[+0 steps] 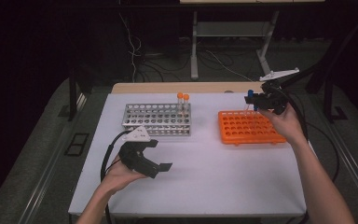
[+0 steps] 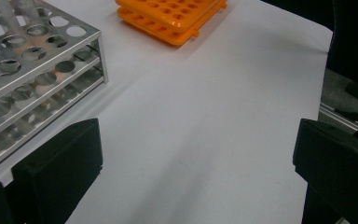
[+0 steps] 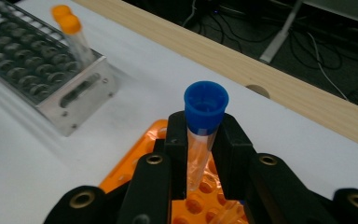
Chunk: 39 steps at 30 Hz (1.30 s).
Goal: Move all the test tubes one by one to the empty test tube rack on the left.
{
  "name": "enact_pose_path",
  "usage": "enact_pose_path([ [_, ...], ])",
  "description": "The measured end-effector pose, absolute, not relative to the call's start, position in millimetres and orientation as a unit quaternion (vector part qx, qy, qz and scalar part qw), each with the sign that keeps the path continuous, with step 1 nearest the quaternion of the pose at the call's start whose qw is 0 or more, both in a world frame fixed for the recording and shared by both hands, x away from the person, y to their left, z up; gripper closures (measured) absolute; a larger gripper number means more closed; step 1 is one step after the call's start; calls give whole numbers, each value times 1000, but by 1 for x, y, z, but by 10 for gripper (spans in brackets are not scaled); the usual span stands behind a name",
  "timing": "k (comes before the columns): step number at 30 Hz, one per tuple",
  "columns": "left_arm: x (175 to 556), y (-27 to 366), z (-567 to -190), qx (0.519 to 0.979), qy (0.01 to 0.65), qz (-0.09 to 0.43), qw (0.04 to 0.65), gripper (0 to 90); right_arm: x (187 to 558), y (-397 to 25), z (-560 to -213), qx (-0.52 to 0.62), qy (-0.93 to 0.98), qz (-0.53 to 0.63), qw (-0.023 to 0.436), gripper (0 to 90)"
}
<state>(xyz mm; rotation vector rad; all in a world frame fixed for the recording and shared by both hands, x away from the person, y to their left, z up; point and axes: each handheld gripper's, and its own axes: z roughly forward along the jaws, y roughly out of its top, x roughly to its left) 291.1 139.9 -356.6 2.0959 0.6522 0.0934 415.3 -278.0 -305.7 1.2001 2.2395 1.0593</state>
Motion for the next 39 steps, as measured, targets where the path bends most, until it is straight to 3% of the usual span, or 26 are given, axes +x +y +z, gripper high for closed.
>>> enact_pose_path([
  [18,302,129,-329,862,235,39,447,33,377,-252,-281,336,838,407,141,761],
  [39,326,99,-278,881,173,41,439,144,344,-200,-285,236,884,396,80,761],
])
